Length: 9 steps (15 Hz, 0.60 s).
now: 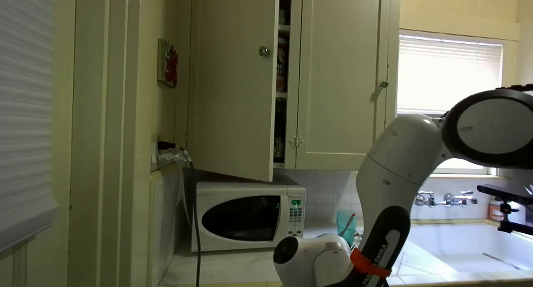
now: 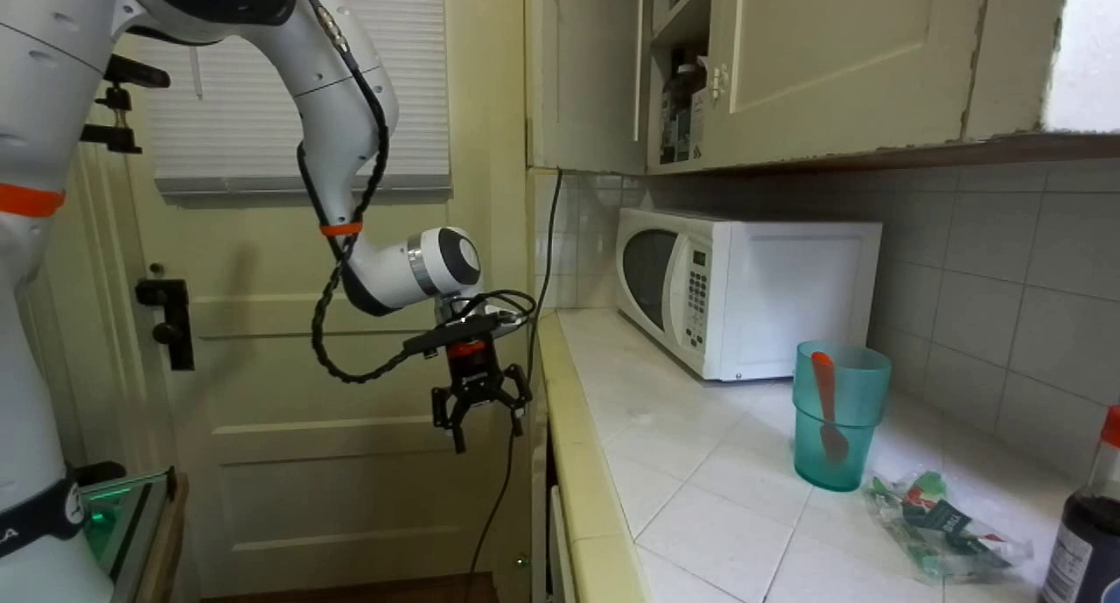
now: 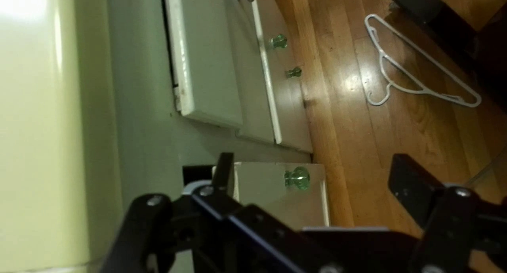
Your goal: Open the bottom left cabinet door
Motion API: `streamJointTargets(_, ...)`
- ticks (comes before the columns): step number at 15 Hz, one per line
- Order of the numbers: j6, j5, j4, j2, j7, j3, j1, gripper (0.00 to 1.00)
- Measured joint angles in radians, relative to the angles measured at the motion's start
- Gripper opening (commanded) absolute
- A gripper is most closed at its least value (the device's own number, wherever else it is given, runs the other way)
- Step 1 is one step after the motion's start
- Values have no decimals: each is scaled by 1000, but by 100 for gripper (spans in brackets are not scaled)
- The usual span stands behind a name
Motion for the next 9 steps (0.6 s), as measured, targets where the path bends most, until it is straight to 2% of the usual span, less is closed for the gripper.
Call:
streamJointTargets(4,28,-185,34,42,161,-19,41,100)
streamJointTargets(9,28,-285,79,123,275,-10,92,100)
